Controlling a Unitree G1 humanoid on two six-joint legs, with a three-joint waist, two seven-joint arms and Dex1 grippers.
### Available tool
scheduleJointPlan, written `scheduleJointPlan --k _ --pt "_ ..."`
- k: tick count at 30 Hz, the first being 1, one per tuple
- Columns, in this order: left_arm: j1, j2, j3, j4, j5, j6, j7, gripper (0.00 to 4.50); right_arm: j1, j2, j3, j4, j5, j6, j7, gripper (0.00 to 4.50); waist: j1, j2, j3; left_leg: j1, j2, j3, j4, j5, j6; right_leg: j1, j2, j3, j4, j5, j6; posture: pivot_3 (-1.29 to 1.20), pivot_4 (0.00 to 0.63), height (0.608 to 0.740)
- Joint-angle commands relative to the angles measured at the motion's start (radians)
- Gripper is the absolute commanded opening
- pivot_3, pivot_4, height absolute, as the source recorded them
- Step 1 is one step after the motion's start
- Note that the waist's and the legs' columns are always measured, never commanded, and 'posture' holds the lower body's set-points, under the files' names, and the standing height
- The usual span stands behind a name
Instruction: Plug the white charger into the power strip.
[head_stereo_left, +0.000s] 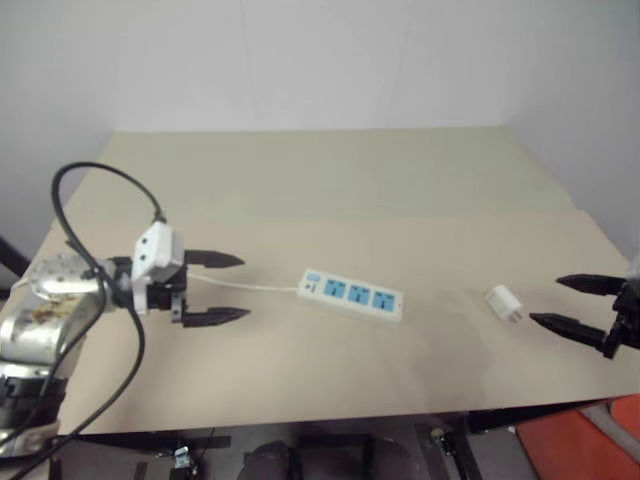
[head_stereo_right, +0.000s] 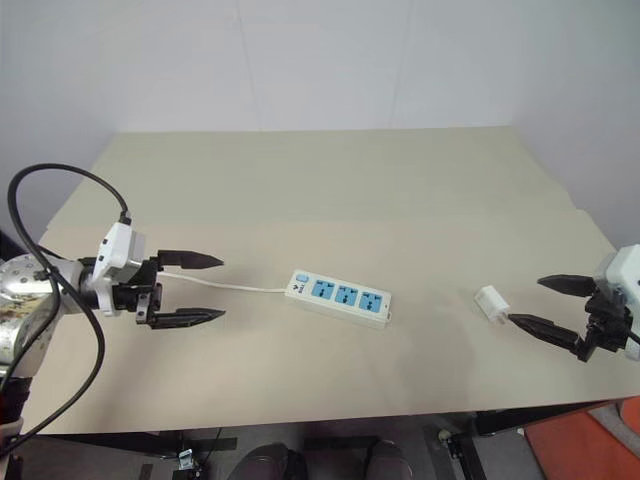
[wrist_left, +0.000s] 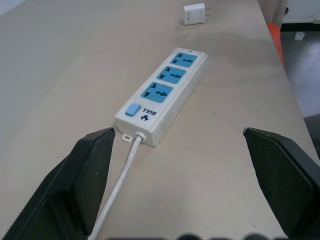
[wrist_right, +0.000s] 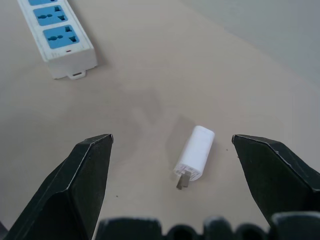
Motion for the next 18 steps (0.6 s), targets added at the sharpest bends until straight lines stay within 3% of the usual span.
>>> scheduleJointPlan --k 1,7,13,18 --pt "-0.010 0.009 0.023 -0.028 -0.030 0.004 -0.005 4.49 -0.007 0.007 -0.014 -0.036 0.020 -0.005 -0.005 4.50 0.001 0.000 0.000 0.000 0.000 0.000 0.000 0.000 0.000 0.000 0.000 0.000 0.000 0.000 0.000 0.00 0.150 0.740" --pt "-0.065 -0.013 -0.028 0.029 -0.001 -0.023 -0.016 4.49 -0.039 0.003 -0.023 -0.056 0.035 0.021 -0.021 4.50 0.002 0.000 0.000 0.000 0.000 0.000 0.000 0.000 0.000 0.000 0.000 0.000 0.000 0.000 0.000 0.00 0.150 0.740" --pt "-0.193 -0.067 -0.116 0.205 0.067 -0.126 -0.092 4.49 -0.011 -0.006 -0.064 -0.128 0.065 0.065 -0.003 4.50 0.002 0.000 0.000 0.000 -0.001 0.000 0.000 0.000 0.000 0.000 0.000 0.000 0.000 0.000 0.000 0.00 0.150 0.740" --pt "-0.366 -0.188 -0.200 0.462 0.146 -0.253 -0.156 4.49 0.033 0.019 -0.102 -0.241 0.113 0.125 -0.016 4.50 0.010 0.000 0.000 0.000 -0.002 0.000 0.002 0.000 0.000 0.001 0.000 -0.001 0.000 0.000 0.000 0.00 0.150 0.740"
